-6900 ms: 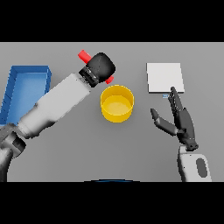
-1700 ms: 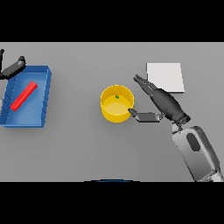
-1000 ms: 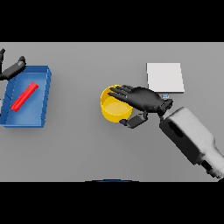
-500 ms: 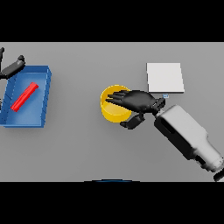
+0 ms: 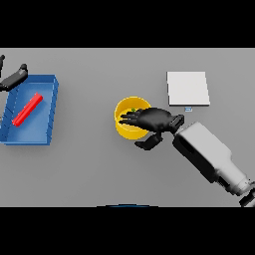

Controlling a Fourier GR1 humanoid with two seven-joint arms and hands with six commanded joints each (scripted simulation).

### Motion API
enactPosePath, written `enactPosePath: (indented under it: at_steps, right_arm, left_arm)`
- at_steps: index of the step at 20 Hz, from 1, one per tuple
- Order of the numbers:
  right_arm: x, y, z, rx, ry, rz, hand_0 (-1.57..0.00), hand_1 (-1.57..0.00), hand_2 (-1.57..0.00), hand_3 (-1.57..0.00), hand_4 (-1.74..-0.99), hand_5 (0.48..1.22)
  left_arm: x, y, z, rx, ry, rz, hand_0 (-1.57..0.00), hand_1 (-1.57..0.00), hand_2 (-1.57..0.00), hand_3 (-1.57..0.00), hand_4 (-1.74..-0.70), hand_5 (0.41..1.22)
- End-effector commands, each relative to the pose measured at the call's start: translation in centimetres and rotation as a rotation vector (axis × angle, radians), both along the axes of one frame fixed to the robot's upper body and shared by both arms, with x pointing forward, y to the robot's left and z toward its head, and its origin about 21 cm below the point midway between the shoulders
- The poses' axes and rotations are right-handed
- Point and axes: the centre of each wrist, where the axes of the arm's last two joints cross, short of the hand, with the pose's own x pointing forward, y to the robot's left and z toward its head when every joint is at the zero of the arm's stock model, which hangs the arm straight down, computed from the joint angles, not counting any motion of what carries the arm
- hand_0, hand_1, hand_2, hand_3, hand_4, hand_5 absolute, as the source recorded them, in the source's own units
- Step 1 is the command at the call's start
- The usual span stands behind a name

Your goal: Pick up the red beaker and tilt it to pour out 1 green nut into yellow bowl. Pick up the yellow bowl and place it on the metallic measuring scale.

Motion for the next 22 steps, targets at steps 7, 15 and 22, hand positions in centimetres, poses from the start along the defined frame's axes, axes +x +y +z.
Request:
enactPosePath:
  at_steps: [7, 15, 22]
  right_arm:
    - [0.3, 0.5, 0.1, -0.027, 0.005, 0.004, -0.63, -0.51, -0.48, -0.65, -1.473, 1.044]
    - [0.3, 0.3, 0.9, -0.039, 0.014, -0.004, -1.41, -1.37, -1.37, -1.13, -1.673, 1.191]
    - [0.5, -0.6, 4.4, -0.013, -0.008, -0.035, -1.54, -1.53, -1.53, -1.36, -1.717, 1.215]
  left_arm:
    - [-0.4, -0.7, -0.2, -0.001, -0.002, -0.004, 0.00, 0.00, 0.00, 0.00, -0.79, 0.731]
    - [-0.1, -0.3, -0.2, 0.001, -0.003, 0.006, 0.00, 0.00, 0.00, 0.00, -0.79, 0.730]
    - [-0.1, 0.2, 0.4, 0.015, -0.011, 0.005, 0.00, 0.00, 0.00, 0.00, -0.78, 0.729]
